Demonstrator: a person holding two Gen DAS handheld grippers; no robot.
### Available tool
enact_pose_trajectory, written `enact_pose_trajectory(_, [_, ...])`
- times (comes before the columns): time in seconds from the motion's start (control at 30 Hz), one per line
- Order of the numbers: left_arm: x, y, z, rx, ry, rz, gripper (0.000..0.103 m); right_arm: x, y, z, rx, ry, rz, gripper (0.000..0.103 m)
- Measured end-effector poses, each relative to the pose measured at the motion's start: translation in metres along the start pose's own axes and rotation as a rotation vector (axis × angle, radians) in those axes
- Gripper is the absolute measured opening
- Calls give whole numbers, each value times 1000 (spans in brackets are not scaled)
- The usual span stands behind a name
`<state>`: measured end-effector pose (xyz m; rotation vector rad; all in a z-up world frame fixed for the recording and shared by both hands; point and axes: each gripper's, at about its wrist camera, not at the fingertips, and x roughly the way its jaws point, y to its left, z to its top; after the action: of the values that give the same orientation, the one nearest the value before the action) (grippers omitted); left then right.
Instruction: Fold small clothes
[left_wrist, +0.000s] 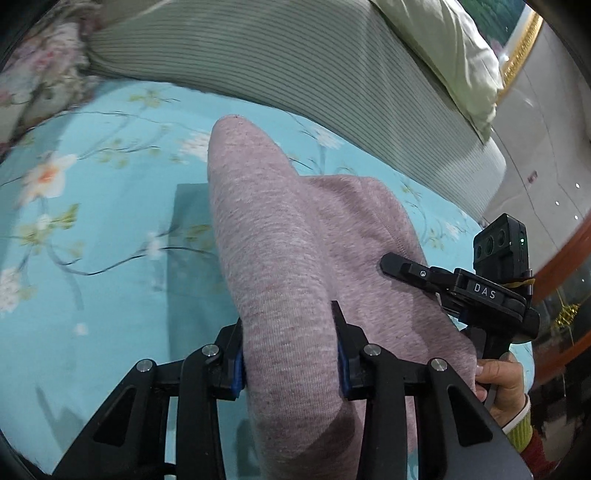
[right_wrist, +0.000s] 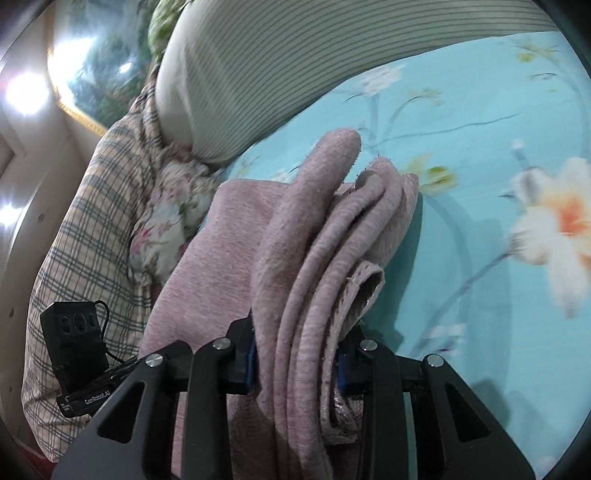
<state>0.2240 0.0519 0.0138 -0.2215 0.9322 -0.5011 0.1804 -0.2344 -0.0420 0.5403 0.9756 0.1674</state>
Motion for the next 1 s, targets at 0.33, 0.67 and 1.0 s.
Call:
enact_pose_trajectory(0.33, [26,32,-27,-52,50,51,46,23,-22,-16,14,52,-73,35])
enact_pose_trajectory(0.67, [-3,28,-43,-25,43,79,57,-12,-14,-24,27,7,-132,46])
enact_pose_trajectory(1.0, [-67,14,-123,119,15,129,57,-77,33,-94,-98,2,-91,46])
